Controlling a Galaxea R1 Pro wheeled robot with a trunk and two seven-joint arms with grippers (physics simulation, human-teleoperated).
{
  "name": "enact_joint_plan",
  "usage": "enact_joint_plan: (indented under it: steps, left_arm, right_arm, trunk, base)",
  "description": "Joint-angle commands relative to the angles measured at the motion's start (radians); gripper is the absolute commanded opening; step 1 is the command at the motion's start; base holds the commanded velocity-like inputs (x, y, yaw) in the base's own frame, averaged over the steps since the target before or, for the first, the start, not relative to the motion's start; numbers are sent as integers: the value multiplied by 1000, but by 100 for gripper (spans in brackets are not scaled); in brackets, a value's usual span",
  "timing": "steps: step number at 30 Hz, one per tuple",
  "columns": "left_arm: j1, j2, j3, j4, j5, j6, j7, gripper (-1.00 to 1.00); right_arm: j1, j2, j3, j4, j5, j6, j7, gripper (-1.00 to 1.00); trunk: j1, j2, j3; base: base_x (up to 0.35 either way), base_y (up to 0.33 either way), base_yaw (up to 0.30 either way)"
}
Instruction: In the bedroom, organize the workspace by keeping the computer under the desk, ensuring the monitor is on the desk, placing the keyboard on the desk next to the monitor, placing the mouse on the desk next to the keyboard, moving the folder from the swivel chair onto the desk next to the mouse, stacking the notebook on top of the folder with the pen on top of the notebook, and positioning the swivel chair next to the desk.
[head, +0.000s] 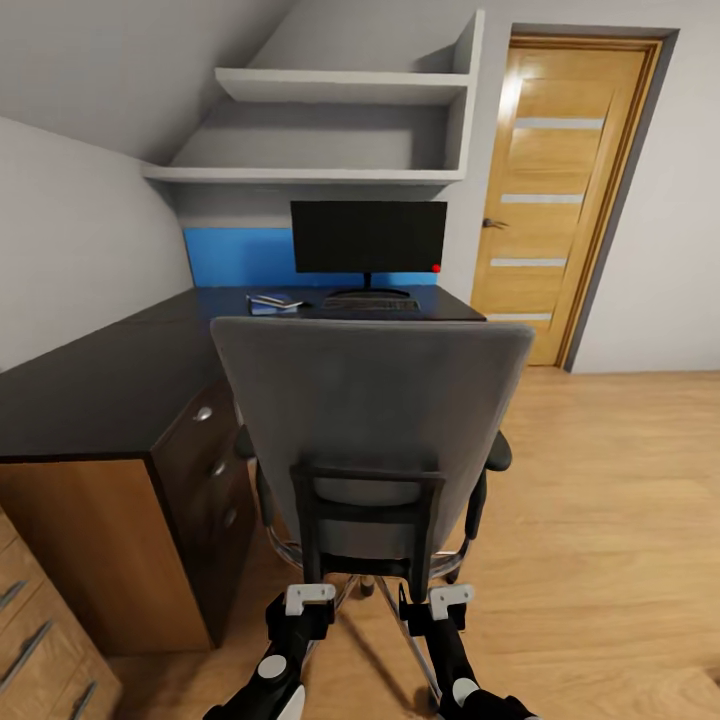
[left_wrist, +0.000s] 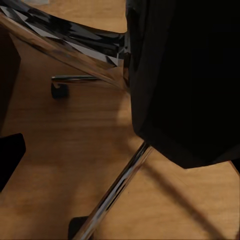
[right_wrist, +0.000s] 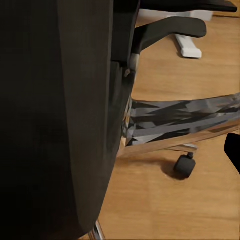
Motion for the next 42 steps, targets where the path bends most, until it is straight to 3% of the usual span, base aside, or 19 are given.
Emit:
enact_joint_plan:
  steps: [1, 42]
  left_arm:
    - [-1, 1, -7, 1, 12, -6, 8, 100]
    - [-1, 1, -7, 4, 12, -6, 8, 100]
  right_arm:
    - [-1, 0, 2, 1, -17, -6, -13, 100]
    - [-1, 1, 2, 10, -17, -7, -13, 100]
  trunk:
    - [0, 0, -1]
    - [0, 0, -2]
  base:
    - [321, -13, 0]
    - [323, 0, 12]
